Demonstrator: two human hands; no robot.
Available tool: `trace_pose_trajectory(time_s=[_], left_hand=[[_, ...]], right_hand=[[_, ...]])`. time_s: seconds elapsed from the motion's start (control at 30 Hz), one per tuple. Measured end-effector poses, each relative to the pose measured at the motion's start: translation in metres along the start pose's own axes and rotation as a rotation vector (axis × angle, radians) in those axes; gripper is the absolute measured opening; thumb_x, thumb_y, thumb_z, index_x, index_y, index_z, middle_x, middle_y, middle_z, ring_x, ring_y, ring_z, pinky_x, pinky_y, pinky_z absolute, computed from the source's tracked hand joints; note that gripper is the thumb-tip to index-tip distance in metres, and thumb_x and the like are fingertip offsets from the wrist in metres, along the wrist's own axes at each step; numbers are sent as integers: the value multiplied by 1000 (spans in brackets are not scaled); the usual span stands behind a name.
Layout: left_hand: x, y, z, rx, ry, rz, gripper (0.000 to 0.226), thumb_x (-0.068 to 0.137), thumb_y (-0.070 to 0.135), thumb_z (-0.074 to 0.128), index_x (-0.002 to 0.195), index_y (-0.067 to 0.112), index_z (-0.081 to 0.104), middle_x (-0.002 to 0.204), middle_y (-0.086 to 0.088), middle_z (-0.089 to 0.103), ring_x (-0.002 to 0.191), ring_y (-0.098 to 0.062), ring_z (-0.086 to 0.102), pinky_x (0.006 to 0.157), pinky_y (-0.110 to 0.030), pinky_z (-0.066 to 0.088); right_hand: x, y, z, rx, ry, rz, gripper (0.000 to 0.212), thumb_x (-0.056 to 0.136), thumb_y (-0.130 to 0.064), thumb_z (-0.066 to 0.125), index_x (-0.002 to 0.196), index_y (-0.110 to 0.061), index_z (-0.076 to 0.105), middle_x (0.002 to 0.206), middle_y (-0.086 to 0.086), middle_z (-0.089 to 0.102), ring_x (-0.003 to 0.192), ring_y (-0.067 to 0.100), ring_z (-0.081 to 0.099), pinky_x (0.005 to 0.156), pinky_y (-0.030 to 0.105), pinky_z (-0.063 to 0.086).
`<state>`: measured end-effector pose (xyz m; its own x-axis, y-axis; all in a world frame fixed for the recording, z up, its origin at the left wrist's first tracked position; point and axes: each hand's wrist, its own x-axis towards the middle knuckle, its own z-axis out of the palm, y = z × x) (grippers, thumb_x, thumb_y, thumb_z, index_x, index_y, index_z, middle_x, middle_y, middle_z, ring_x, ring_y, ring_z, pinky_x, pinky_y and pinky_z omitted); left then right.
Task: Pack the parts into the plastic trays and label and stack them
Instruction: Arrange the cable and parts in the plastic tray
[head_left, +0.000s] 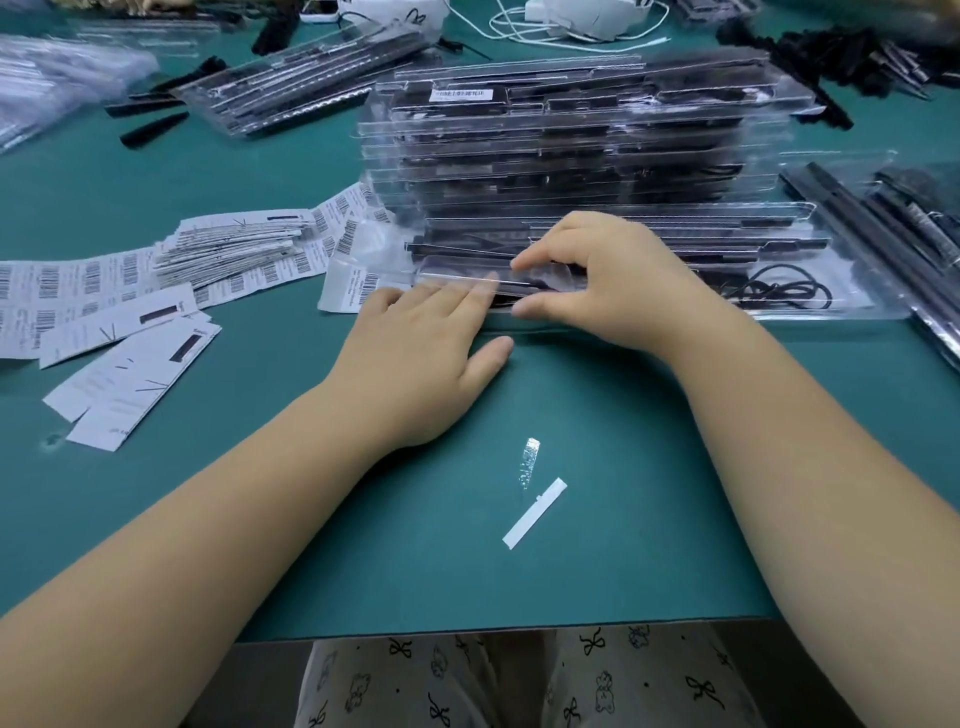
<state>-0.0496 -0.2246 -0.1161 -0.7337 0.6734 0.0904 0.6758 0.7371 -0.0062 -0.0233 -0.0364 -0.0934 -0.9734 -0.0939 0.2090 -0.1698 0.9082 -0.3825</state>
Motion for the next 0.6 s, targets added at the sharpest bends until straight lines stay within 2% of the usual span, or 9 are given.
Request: trace_pose_trajectory(time_s=[0.1,0.13,0.2,0.3,0.33,0.4,0.47,0.53,0.6], left_hand=[[2,-10,-5,-119,24,85,52,95,42,27,140,17,39,140,-1,48,126,-20,42,101,-35,30],[0,-17,-8,-205,38,114,43,96,36,36,132,16,48,129,-2,57,113,-16,50,93,-32,34],[-7,-32,-15,-337,74,153,35,91,26,57,125,17,57,116,1,65,89,-2,50,79,-22,35],[-16,-50,-22,-403,69,149,59,79,40,72,132,23,55,128,10,58,109,5,47,89,-4,28],[-17,-52,-24,-447,40,128,61,77,46,67,134,27,53,131,16,53,115,9,43,93,1,23],[-20,-55,-27,-577,10,64,57,71,33,52,128,40,53,128,28,47,115,17,40,92,6,20],[-22,-61,-29,-587,63,32,55,71,13,53,114,48,57,118,34,50,108,17,45,88,7,24],[-23,-67,-33,-514,147,29,49,76,-2,65,103,38,68,110,27,60,104,10,52,89,0,33],[-24,-66,-34,-448,215,68,27,75,10,77,95,28,75,104,16,67,97,2,58,92,-17,42]], right_hand=[[1,-1,3,-58,40,5,37,84,-43,66,117,-26,66,99,-8,52,105,19,51,81,25,34],[1,-2,4,-81,42,3,36,85,-43,65,116,-26,65,97,-10,49,104,20,51,79,25,32],[1,-4,5,-90,48,-1,35,86,-43,63,116,-25,65,95,-11,47,103,20,51,79,26,34],[2,-5,6,-92,49,-14,33,89,-42,59,116,-23,65,95,-11,49,104,20,50,84,29,37],[3,-5,6,-104,53,-19,33,90,-42,57,116,-23,64,96,-10,51,105,20,51,84,29,37],[3,-5,5,-136,63,-32,34,93,-43,53,118,-23,64,102,-6,57,106,21,52,84,29,37],[3,-5,5,-168,71,-49,34,94,-43,50,120,-25,63,108,-4,60,107,21,53,81,27,34],[3,-5,6,-187,72,-57,35,94,-44,50,121,-25,62,111,-3,61,108,21,53,80,27,34],[3,-4,6,-190,66,-61,35,94,-44,51,121,-26,62,112,-3,61,108,21,54,82,29,36]])
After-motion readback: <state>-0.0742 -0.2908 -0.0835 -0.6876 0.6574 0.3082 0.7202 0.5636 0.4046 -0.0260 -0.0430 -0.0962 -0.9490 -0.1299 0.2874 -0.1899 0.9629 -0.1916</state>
